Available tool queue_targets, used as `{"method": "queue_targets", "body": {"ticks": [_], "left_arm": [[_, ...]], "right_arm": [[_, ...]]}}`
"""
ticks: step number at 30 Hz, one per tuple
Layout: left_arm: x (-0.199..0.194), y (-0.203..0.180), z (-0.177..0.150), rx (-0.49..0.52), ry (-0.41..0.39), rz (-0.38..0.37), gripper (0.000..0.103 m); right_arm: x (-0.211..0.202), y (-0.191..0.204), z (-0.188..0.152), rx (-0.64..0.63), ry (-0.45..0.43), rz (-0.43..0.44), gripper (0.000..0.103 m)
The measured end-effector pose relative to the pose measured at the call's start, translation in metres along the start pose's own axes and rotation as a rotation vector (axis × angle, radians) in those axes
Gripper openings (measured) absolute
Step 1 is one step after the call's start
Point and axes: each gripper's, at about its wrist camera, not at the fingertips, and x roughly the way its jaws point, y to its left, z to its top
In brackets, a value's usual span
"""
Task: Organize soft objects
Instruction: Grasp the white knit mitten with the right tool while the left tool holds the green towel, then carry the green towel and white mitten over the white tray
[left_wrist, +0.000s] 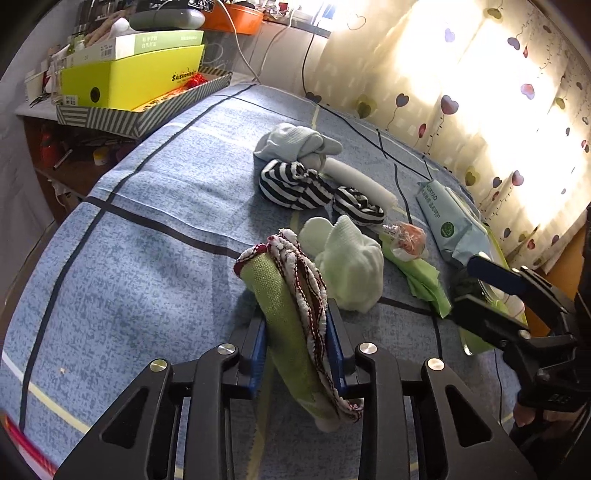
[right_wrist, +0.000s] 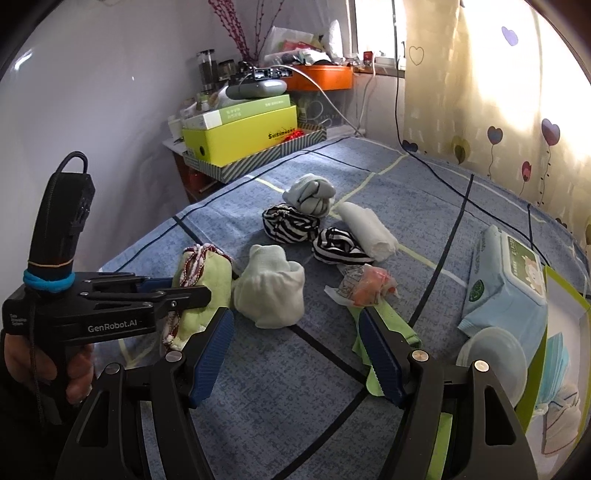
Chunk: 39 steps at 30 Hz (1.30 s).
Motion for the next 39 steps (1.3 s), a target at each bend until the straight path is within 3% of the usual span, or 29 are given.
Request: {"method": "queue_targets", "body": {"ticks": [9, 16, 17, 20, 25, 39], "left_arm": [[-0.012, 0.026, 0.013, -0.027, -0.062, 0.007, 0.029], [-0.009, 0.035, 0.017, -0.029, -0.064, -0.014, 0.029], [-0.008, 0.035, 0.018, -0.029, -0.062, -0.018, 0.029], [-0.005, 0.036, 0.019, -0.027, -0.059, -0.026, 0.029], [-0.006, 0.032, 0.019, -0.017, -0.063, -0.032, 0.029], [-0.022, -0.011, 0.025, 0.075, -0.106, -0.051, 0.029]], "right_arm": [[0.052, 0.015, 0.019, 0.005, 0.081, 0.043, 0.071], [0.085, 0.013, 0.024, 0.042, 0.14, 0.003, 0.07], [0.087, 0.013, 0.024, 0.042, 0.144, -0.002, 0.068], [0.093, 0.014, 0.024, 0.041, 0.157, 0.0, 0.044], [0.085, 0.016, 0.024, 0.032, 0.131, 0.002, 0.035], [0.012, 0.004, 0.023, 0.051, -0.032, -0.024, 0.035]]}}
